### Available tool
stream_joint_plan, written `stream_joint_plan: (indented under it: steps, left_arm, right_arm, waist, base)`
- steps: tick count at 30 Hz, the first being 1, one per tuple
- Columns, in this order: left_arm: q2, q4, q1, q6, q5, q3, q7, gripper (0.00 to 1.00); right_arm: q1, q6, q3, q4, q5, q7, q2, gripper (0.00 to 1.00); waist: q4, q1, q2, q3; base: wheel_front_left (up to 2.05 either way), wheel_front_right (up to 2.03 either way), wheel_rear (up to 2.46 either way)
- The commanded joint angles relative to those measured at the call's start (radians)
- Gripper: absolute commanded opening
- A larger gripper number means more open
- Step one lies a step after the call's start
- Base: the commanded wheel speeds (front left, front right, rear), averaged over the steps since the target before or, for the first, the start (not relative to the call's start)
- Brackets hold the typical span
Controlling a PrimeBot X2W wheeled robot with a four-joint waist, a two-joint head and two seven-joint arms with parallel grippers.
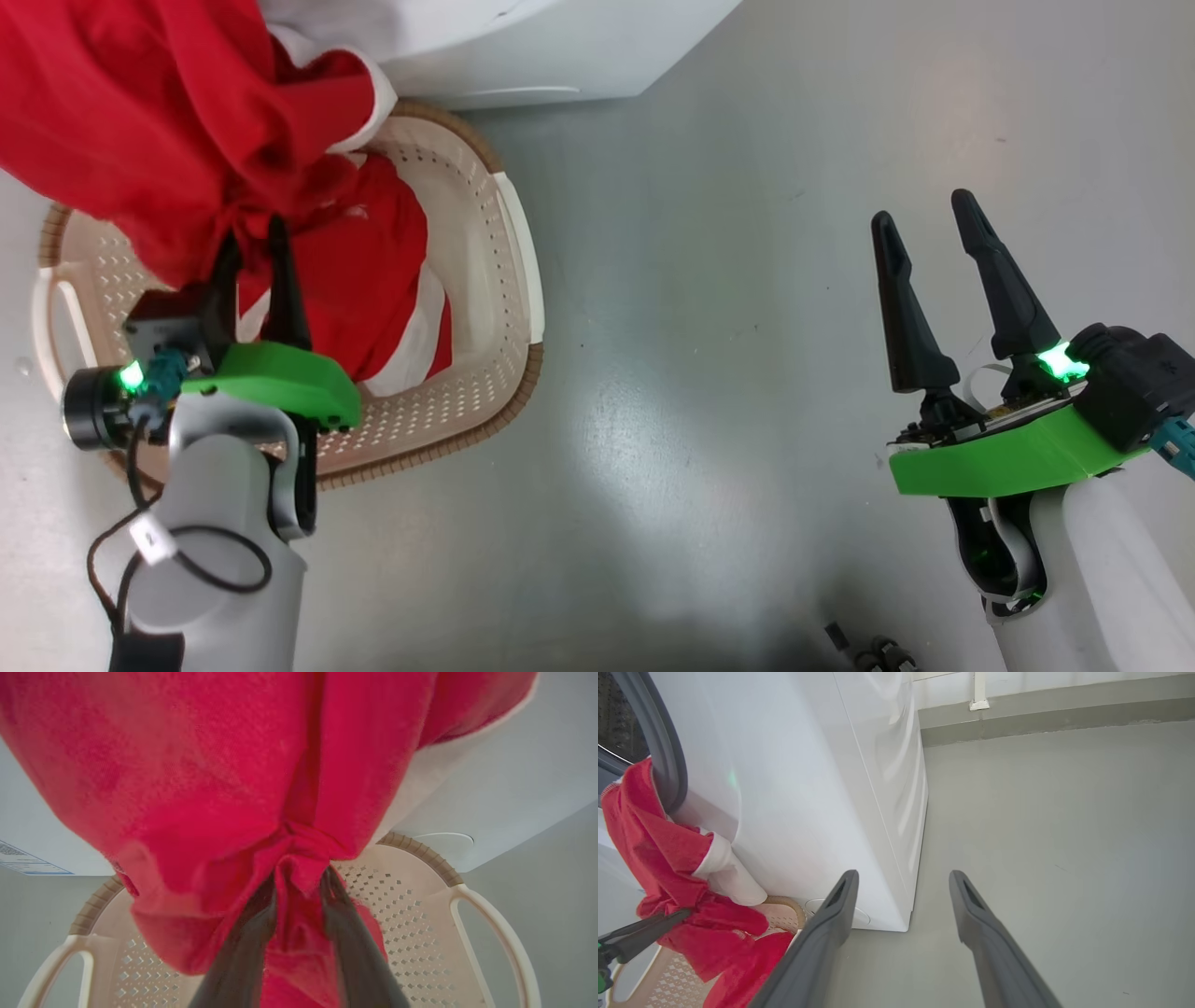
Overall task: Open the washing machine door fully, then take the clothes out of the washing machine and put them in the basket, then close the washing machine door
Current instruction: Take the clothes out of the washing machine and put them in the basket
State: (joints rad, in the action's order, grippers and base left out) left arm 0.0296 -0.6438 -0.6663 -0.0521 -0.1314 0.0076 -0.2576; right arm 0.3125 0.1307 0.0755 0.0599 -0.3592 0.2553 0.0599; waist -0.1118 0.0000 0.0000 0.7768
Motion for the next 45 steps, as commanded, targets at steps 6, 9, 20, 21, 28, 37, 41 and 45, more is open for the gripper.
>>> stream_joint_plan:
  steps: [6,9,20,21,28,37,41,45]
  left_arm:
    - [0.021,-0.051,-0.026,0.004,0.013,0.043,-0.004,0.88]
    - [0.021,-0.058,-0.032,0.004,0.010,0.042,-0.004,1.00]
    - [0.021,0.064,0.015,0.011,-0.024,0.029,-0.004,1.00]
    - [0.021,0.084,0.023,0.011,-0.028,0.027,-0.004,1.00]
    - [0.021,0.243,0.091,-0.003,-0.053,0.003,-0.004,1.00]
    - [0.021,0.412,0.197,-0.028,-0.079,-0.029,-0.004,1.00]
    - [0.021,0.485,0.256,-0.046,-0.087,-0.043,-0.004,1.00]
    - [0.021,0.550,0.309,-0.064,-0.081,-0.056,-0.004,1.00]
  right_arm:
    - [-0.008,0.000,0.024,-0.021,0.000,0.006,0.001,1.00]
    - [-0.009,0.000,0.024,-0.020,0.001,0.006,0.003,1.00]
    - [-0.019,0.000,0.023,-0.015,0.004,0.006,0.014,1.00]
    - [-0.021,0.000,0.022,-0.015,0.005,0.006,0.015,1.00]
    - [-0.029,0.000,0.019,-0.014,0.007,0.006,0.023,1.00]
    - [-0.043,0.000,0.017,-0.013,0.011,0.006,0.032,1.00]
    - [-0.051,0.000,0.015,-0.014,0.011,0.006,0.035,1.00]
    - [-0.055,0.000,0.013,-0.013,0.011,0.006,0.038,1.00]
  waist:
    - [-0.003,0.0000,0.0000,0.008]
    - [-0.001,0.0000,0.0000,0.006]
    - [0.020,0.0000,0.0000,-0.027]
    - [0.023,0.0000,0.0000,-0.030]
    - [0.044,0.0000,0.0000,-0.055]
    - [0.069,0.0000,0.0000,-0.080]
    - [0.078,0.0000,0.0000,-0.089]
    - [0.083,0.0000,0.0000,-0.095]
  base:
    - [0.00,0.00,0.00]
    - [0.00,0.00,0.00]
    - [0.00,0.00,0.00]
    - [0.00,0.00,0.00]
    - [0.00,0.00,0.00]
    - [0.00,0.00,0.00]
    - [0.00,0.00,0.00]
    - [0.00,0.00,0.00]
